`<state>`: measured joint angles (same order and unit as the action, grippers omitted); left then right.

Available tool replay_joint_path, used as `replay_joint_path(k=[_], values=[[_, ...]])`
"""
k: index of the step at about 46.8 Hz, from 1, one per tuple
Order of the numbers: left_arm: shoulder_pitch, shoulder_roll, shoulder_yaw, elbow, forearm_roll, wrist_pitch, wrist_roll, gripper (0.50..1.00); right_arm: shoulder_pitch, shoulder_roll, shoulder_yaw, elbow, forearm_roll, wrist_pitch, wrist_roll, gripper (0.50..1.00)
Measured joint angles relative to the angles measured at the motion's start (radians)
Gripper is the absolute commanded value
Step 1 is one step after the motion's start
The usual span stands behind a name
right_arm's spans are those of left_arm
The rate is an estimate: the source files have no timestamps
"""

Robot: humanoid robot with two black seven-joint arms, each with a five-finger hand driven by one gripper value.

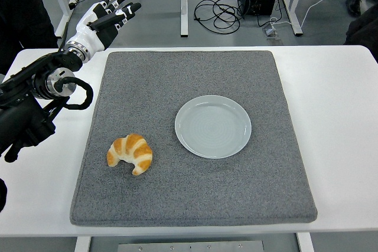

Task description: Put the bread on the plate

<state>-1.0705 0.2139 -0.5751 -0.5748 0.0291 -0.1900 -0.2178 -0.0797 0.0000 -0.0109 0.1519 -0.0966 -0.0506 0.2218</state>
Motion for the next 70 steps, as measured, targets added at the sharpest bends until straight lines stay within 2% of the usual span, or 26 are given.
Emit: replay_joint_path(k=[16, 30, 34, 36, 39, 44, 48, 51, 57, 62, 70], values=[[0.003, 0.203, 0.092, -0.297, 0.000, 0.052, 0.003, 0.977, 0.000, 0.000, 0.000, 0.000, 0.000, 0.000, 0.001, 1.000], [-0.025, 0.396, 0.132, -0.520, 0.022, 0.061, 0.050, 0.977, 0.000, 0.000, 0.000, 0.000, 0.000, 0.000, 0.001, 1.000], [-0.037, 0.466, 0.133, -0.605, 0.043, 0.061, 0.075, 0.977, 0.000, 0.000, 0.000, 0.000, 0.000, 0.000, 0.000, 1.000], [-0.045, 0.505, 0.134, -0.667, 0.050, 0.061, 0.097, 0.977, 0.000, 0.000, 0.000, 0.000, 0.000, 0.000, 0.000, 1.000], [-0.058, 0.555, 0.134, -0.704, 0.054, 0.058, 0.142, 0.977, 0.000, 0.000, 0.000, 0.000, 0.000, 0.000, 0.000, 1.000], [-0.084, 0.615, 0.132, -0.769, 0.080, 0.032, 0.225, 0.977, 0.000, 0.000, 0.000, 0.000, 0.000, 0.000, 0.000, 1.000], [-0.106, 0.661, 0.130, -0.807, 0.120, -0.022, 0.253, 0.977, 0.000, 0.000, 0.000, 0.000, 0.000, 0.000, 0.000, 1.000], [-0.121, 0.691, 0.130, -0.831, 0.171, -0.060, 0.256, 0.977, 0.000, 0.000, 0.000, 0.000, 0.000, 0.000, 0.000, 1.000], [-0.127, 0.747, 0.129, -0.890, 0.305, -0.087, 0.256, 0.977, 0.000, 0.000, 0.000, 0.000, 0.000, 0.000, 0.000, 1.000], [-0.128, 0.796, 0.120, -0.939, 0.441, -0.132, 0.251, 0.977, 0.000, 0.000, 0.000, 0.000, 0.000, 0.000, 0.000, 1.000], [-0.135, 0.813, 0.112, -0.978, 0.562, -0.168, 0.249, 0.977, 0.000, 0.000, 0.000, 0.000, 0.000, 0.000, 0.000, 1.000]])
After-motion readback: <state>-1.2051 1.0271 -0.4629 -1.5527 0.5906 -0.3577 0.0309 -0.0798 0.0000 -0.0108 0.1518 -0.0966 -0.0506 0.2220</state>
